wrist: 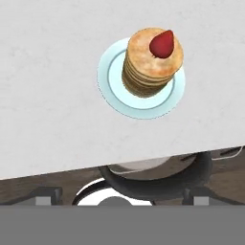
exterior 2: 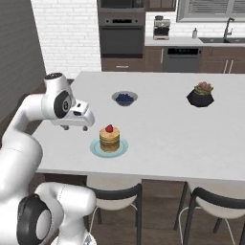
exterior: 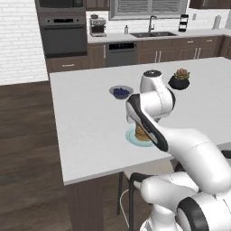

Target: Take the strawberry from the fridge and place it on top of the pancake, located on the dining counter.

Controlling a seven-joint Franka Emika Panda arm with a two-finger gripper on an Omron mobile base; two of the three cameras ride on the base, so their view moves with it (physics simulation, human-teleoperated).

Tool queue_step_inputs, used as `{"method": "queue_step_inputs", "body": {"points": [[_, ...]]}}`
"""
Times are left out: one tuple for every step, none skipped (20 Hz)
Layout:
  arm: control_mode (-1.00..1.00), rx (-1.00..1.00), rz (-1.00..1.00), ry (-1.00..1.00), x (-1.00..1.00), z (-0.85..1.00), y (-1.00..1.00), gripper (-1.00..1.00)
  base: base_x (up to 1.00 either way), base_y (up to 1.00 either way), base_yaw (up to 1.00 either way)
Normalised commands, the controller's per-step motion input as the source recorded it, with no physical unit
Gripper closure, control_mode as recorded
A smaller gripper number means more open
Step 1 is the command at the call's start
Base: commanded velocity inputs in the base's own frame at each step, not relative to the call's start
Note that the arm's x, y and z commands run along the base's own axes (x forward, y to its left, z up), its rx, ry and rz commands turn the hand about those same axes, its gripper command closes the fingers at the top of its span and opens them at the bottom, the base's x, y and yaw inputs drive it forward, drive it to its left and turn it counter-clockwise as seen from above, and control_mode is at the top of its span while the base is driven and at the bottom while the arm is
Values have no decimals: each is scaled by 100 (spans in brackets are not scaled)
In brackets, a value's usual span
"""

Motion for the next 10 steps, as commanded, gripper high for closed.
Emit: {"method": "queue_step_inputs", "body": {"points": [[-100,0,0,12,-61,-36,3,-100,0,0,0],[-100,1,1,15,-43,-41,0,-100,0,0,0],[-100,1,3,16,-26,-39,3,-100,0,0,0],[-100,0,4,12,-20,-24,0,-100,0,0,0],[-100,0,7,9,-24,-25,0,-100,0,0,0],[-100,0,13,6,-41,-24,9,-100,0,0,0],[-100,0,14,6,-39,-23,4,-100,0,0,0],[-100,0,14,10,-22,-22,10,-100,0,0,0],[-100,0,14,7,-24,-27,11,-100,0,0,0],[-100,0,12,2,-15,-39,13,-100,0,0,0]]}}
